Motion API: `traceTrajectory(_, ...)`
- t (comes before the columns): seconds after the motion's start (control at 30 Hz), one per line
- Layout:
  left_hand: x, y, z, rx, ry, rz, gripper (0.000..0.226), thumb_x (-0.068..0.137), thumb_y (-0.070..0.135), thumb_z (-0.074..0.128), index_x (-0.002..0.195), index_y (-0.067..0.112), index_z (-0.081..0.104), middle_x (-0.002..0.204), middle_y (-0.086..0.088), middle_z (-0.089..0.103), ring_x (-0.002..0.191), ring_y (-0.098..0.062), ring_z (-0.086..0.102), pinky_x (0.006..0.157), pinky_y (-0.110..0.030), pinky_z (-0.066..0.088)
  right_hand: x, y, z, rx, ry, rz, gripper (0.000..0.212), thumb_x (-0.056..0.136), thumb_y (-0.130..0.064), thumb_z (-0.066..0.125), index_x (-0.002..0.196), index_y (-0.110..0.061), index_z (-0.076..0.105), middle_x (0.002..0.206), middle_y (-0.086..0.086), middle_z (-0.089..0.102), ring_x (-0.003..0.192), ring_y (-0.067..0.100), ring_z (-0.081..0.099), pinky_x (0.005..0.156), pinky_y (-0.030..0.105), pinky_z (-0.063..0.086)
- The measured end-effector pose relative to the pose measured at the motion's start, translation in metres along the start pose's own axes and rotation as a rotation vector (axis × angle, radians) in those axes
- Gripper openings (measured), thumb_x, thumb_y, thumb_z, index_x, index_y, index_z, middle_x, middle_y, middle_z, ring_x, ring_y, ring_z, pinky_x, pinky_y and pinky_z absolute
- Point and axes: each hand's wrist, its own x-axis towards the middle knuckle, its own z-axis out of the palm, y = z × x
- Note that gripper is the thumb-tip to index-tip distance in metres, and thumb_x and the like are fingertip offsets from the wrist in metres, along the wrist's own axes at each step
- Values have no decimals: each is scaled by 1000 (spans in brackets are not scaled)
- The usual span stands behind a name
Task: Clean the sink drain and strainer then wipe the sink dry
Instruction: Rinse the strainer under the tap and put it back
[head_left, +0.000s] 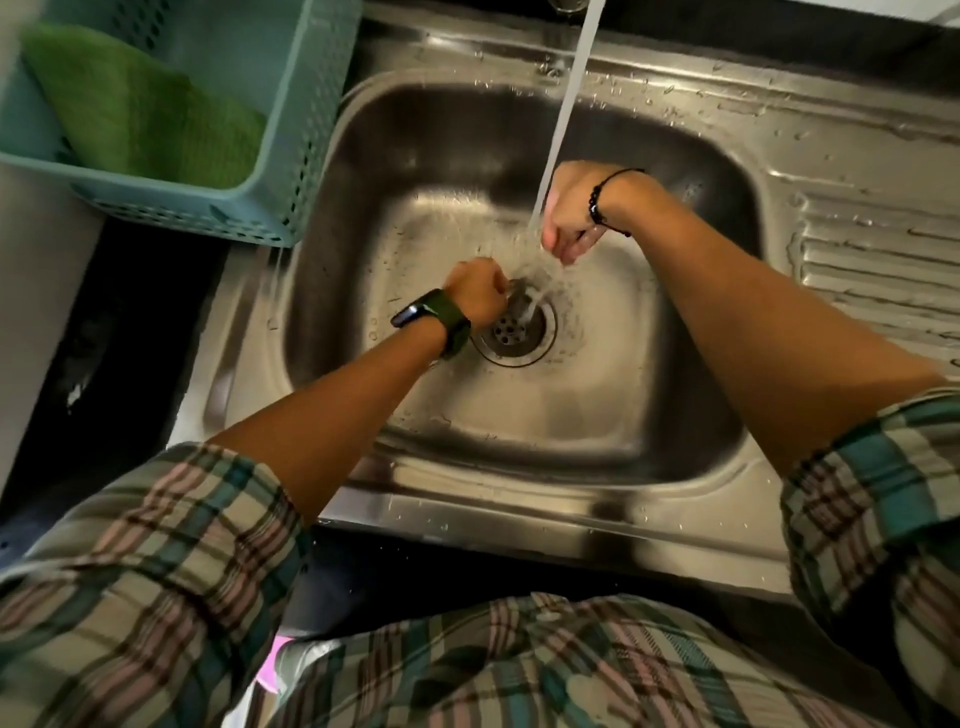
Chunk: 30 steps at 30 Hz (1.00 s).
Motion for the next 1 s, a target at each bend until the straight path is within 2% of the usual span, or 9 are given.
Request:
traceTrajectory(0.07,-2,1,14,339,-44,198,23,89,11,49,107,1,59,110,-18,63,99,-33,60,81,-37,48,2,2,0,33,34,-25,13,79,12,57,82,5,69,84,22,69,77,27,71,67,30,60)
traceTrajectory(0.17,-1,1,33,497,-202,343,34,96,14,38,124,0,51,131,-17,54,118,-30,51,101,-32,35,4,1,-2,81,43,-39,19,83,10,50,81,2,66,78,18,66,64,22,67,46,20,56)
traceTrajectory(0.27,3,-2,46,594,-231,336,39,97,9,31,135,1,39,142,-16,43,129,-30,42,109,-36,28,8,-2,-4,123,31,-57,24,84,13,44,90,5,66,81,19,65,64,22,67,66,27,58)
traceTrajectory(0.37,0,-8,52,604,-276,269,41,98,9,30,137,-1,33,144,-18,39,130,-34,40,107,-37,31,11,-4,-6,115,6,-55,29,85,15,39,100,10,64,84,21,65,74,25,68,82,34,55)
traceTrajectory(0.5,-2,-18,57,596,-350,182,32,94,5,34,122,-4,48,126,-23,54,112,-37,55,92,-37,44,10,-5,-7,109,-18,-70,29,87,12,41,102,7,64,95,23,67,92,29,69,91,37,54)
traceTrajectory(0.63,6,-23,56,623,-440,160,27,92,10,41,112,-1,54,117,-21,58,98,-32,58,85,-37,47,7,-3,-5,103,-63,-58,27,87,11,45,104,5,65,97,21,67,90,26,69,78,28,58)
traceTrajectory(0.7,10,-24,52,564,-438,143,28,92,12,40,115,0,51,120,-21,57,100,-31,57,87,-37,46,4,-3,-7,87,-134,-56,29,84,15,45,98,2,67,94,19,68,86,23,70,68,23,59)
traceTrajectory(0.83,22,-14,28,338,-304,113,35,92,14,46,125,5,51,130,-18,54,116,-33,52,93,-34,41,1,-5,-10,79,-161,-53,38,82,21,36,94,1,67,90,18,68,90,27,69,70,24,59)
traceTrajectory(1.0,37,10,-19,-127,-83,8,20,88,5,49,95,3,67,98,-15,65,87,-25,60,79,-34,49,0,-13,-14,163,-177,-85,39,82,22,34,105,9,62,100,25,66,95,30,68,74,28,58)
